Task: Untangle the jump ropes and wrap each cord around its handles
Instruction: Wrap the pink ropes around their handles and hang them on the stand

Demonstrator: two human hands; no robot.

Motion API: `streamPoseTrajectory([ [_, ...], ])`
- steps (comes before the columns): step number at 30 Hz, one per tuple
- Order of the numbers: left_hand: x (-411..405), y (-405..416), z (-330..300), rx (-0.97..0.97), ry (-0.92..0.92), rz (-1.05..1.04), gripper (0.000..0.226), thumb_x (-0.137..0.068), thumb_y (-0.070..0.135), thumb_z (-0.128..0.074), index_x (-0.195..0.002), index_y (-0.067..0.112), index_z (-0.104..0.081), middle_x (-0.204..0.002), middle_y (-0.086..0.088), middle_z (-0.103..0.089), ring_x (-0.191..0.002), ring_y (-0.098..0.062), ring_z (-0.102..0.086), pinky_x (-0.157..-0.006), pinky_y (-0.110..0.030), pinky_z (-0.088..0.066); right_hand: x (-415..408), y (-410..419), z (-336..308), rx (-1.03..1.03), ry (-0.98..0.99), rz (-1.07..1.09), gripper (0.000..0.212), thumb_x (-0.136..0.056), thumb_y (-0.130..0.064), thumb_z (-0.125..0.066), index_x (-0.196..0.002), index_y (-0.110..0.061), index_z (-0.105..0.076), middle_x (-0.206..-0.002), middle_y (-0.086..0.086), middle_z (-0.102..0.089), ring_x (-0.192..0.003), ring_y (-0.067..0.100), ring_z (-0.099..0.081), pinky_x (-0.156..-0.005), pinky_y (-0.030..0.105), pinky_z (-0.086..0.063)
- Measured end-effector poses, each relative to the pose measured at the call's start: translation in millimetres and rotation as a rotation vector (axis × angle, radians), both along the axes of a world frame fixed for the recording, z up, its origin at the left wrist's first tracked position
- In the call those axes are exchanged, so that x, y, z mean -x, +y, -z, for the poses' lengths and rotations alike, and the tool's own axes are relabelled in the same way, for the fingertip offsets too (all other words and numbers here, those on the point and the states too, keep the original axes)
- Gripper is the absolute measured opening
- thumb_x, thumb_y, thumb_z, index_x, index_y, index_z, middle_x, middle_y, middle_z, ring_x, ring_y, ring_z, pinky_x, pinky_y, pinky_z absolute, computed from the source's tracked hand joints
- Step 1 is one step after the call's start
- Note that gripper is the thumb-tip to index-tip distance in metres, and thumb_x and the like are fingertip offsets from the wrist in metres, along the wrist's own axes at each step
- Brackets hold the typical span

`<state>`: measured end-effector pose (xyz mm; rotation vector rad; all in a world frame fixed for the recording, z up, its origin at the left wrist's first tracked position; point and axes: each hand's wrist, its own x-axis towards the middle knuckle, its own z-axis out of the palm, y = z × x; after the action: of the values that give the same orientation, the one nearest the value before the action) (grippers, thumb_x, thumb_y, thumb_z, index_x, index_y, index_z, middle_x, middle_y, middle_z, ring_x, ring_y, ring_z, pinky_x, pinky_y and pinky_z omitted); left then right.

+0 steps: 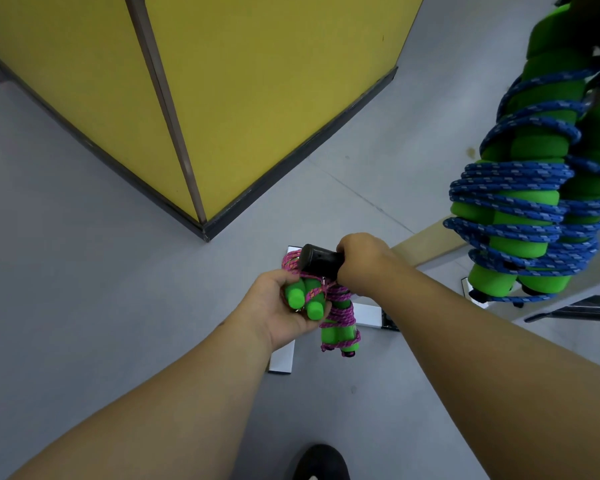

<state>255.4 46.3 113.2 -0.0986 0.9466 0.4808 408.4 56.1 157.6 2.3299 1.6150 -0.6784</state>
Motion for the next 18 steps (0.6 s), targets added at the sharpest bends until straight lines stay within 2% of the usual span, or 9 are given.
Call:
streamPoseTrajectory([
  [3, 3.9, -4.7, 2.8, 0.010, 0.027, 0.031, 0.048, -0.081, 0.005, -0.043, -0.126, -0.001, -0.057, -0.117, -0.025, -0.064, -0.096, -0.043, -0.065, -0.086, -0.058, -0.057, 0.2, -2.1, -1.8, 0.016, -0.048, -0.016, 0.010, -0.084, -0.010, -0.064, -0.090, -0.012, -0.056, -0.084, 0.007, -0.050, -0.080, 0.026, -0.055, -0.057, 0.029, -0.040],
  [5, 4.3, -7.7, 3.7, 0.027, 0.016, 0.050, 0.055, -0.080, 0.006, -0.042, -0.133, -0.004, -0.056, -0.120, -0.026, -0.064, -0.096, -0.044, -0.066, -0.080, -0.058, -0.060, -0.2, -2.0, -1.5, 0.020, -0.051, -0.009, 0.014, -0.084, -0.010, -0.064, -0.078, -0.013, -0.051, -0.080, 0.006, -0.049, -0.074, 0.024, -0.054, -0.049, 0.027, -0.035],
  [8, 0.7, -10.7, 1.3, 0.054, 0.022, 0.043, 0.050, -0.086, 0.005, -0.038, -0.131, -0.006, -0.055, -0.117, -0.029, -0.065, -0.094, -0.045, -0.065, -0.076, -0.055, -0.058, -1.7, -0.7, -1.3, 0.031, -0.038, 0.007, 0.023, -0.082, -0.011, -0.065, -0.070, -0.015, -0.046, -0.075, 0.005, -0.049, -0.064, 0.020, -0.052, -0.046, 0.025, -0.034],
  [10, -3.6, -13.2, -0.9, 0.077, 0.019, 0.018, 0.048, -0.087, 0.004, -0.035, -0.128, -0.009, -0.056, -0.116, -0.031, -0.065, -0.095, -0.047, -0.065, -0.072, -0.055, -0.060, -2.3, 0.4, -1.9, 0.036, -0.031, 0.021, 0.024, -0.081, -0.012, -0.067, -0.069, -0.016, -0.047, -0.075, 0.005, -0.049, -0.069, 0.023, -0.056, -0.046, 0.025, -0.035],
  [12, -8.3, -16.0, -2.1, 0.098, 0.019, -0.011, 0.047, -0.087, 0.003, -0.033, -0.125, -0.011, -0.057, -0.113, -0.033, -0.066, -0.096, -0.047, -0.065, -0.067, -0.055, -0.062, -0.8, -0.2, -4.4, 0.036, -0.042, 0.017, 0.024, -0.082, -0.014, -0.068, -0.071, -0.014, -0.047, -0.077, 0.006, -0.049, -0.075, 0.026, -0.056, -0.050, 0.027, -0.038],
  [14, -14.4, -19.6, -2.6, 0.111, 0.006, -0.037, 0.047, -0.087, 0.002, -0.031, -0.122, -0.013, -0.059, -0.110, -0.033, -0.067, -0.096, -0.047, -0.066, -0.065, -0.054, -0.063, 2.1, -3.6, -8.2, 0.028, -0.084, -0.018, 0.021, -0.084, -0.016, -0.066, -0.078, -0.011, -0.046, -0.082, 0.006, -0.045, -0.082, 0.027, -0.052, -0.063, 0.030, -0.042],
  [16, -20.3, -22.9, -2.1, 0.117, 0.007, -0.063, 0.046, -0.087, 0.002, -0.031, -0.119, -0.012, -0.061, -0.109, -0.031, -0.068, -0.097, -0.045, -0.067, -0.068, -0.053, -0.063, 5.5, -8.2, -13.1, 0.015, -0.131, -0.048, 0.022, -0.087, -0.019, -0.064, -0.087, -0.014, -0.044, -0.091, 0.007, -0.041, -0.089, 0.029, -0.051, -0.073, 0.033, -0.042],
  [18, -24.6, -25.0, -1.3, 0.111, 0.025, -0.063, 0.043, -0.088, 0.002, -0.029, -0.113, -0.010, -0.062, -0.107, -0.029, -0.067, -0.100, -0.043, -0.065, -0.077, -0.053, -0.062, 8.1, -10.7, -17.6, 0.012, -0.144, -0.038, 0.023, -0.086, -0.017, -0.066, -0.091, -0.016, -0.044, -0.097, 0.008, -0.040, -0.093, 0.030, -0.053, -0.074, 0.034, -0.044],
])
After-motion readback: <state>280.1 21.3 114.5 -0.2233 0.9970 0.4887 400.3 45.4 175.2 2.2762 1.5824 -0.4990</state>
